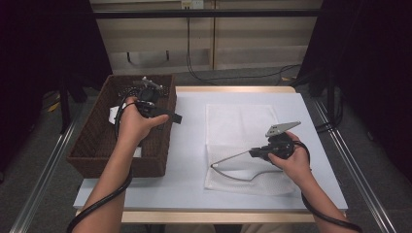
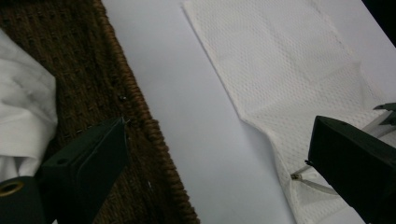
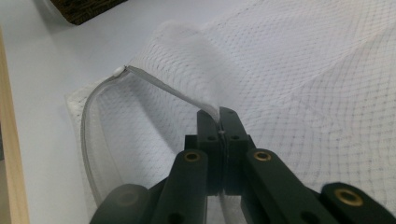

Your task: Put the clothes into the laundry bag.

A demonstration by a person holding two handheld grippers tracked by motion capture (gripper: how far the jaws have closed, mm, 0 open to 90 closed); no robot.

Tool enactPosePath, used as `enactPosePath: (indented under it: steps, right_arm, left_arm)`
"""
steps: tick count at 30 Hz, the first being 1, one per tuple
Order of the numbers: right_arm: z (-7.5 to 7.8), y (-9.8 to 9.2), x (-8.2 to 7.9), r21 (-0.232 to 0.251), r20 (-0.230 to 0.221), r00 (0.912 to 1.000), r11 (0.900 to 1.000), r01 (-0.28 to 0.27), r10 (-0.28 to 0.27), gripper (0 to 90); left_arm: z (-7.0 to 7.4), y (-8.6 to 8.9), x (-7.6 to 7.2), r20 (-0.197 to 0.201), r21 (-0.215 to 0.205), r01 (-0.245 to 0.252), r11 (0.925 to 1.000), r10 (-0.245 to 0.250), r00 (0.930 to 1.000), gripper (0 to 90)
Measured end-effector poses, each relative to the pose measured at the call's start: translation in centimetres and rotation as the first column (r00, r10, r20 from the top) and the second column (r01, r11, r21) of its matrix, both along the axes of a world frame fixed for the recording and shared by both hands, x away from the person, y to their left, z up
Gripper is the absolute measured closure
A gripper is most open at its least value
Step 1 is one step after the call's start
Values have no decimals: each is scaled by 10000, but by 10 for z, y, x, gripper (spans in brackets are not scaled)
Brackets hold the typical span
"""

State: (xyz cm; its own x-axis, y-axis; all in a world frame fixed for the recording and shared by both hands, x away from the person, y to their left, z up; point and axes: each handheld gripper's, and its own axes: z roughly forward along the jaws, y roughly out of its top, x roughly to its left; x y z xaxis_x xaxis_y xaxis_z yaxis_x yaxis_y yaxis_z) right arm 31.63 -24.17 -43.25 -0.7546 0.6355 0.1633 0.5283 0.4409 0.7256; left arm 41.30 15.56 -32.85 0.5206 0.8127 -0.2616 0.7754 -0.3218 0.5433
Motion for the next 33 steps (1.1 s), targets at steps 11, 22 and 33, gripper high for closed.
enactPosePath:
  steps: [11, 22, 33]
  right_arm:
    - [-4, 2, 2, -107, -153, 9999, 9999, -8, 7, 900]
    - [-4, 5, 3, -108, -143, 9998, 9999, -114, 112, 900]
    - [-7, 4, 3, -111, -268, 9996, 9999, -102, 99, 900]
  left_arm:
    - [-15, 37, 17, -59, 34, -1009, 9949, 1009, 9949, 39]
    - [-23, 60, 32, -33, 552, -1746, 9831, 1751, 9846, 35]
    - [-37, 74, 52, -268, 599, -1975, 9785, 1994, 9796, 33]
